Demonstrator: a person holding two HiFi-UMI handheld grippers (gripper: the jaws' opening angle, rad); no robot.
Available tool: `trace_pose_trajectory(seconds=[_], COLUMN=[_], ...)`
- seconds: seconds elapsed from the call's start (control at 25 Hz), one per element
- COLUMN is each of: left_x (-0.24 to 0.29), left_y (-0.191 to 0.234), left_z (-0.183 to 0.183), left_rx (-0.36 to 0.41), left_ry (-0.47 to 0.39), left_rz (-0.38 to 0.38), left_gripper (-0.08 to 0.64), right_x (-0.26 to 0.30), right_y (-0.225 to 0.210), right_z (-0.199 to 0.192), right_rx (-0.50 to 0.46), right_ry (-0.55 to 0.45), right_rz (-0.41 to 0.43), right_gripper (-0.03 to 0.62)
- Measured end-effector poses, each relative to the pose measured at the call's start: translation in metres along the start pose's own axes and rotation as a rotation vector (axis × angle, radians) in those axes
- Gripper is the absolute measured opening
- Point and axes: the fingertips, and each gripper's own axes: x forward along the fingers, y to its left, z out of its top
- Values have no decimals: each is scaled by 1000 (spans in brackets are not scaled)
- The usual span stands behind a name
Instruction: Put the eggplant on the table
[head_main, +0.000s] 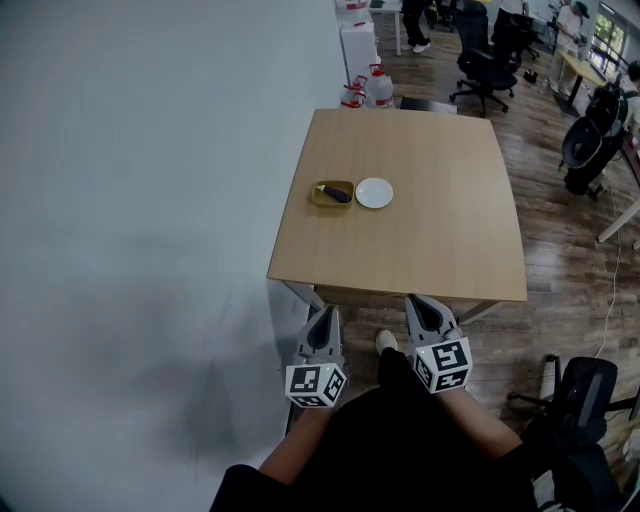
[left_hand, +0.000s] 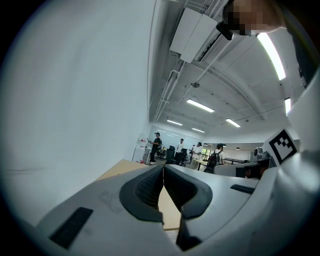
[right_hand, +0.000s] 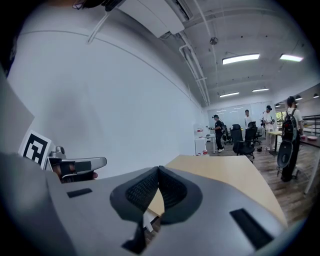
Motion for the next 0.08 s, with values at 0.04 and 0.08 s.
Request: trace_pose_trajectory(seconds=[0.04,0.08], left_x=[2,4], left_y=[0,0], left_z=[1,1], left_rx=[-1,-1], left_ry=[0,0], left_rz=[-1,-3], left_gripper=[15,15], right_x=[2,4], right_y=[-1,-2], right_z=[0,0], right_rx=[2,3], right_ry=[3,5], right_rz=[1,3], right_gripper=[60,60])
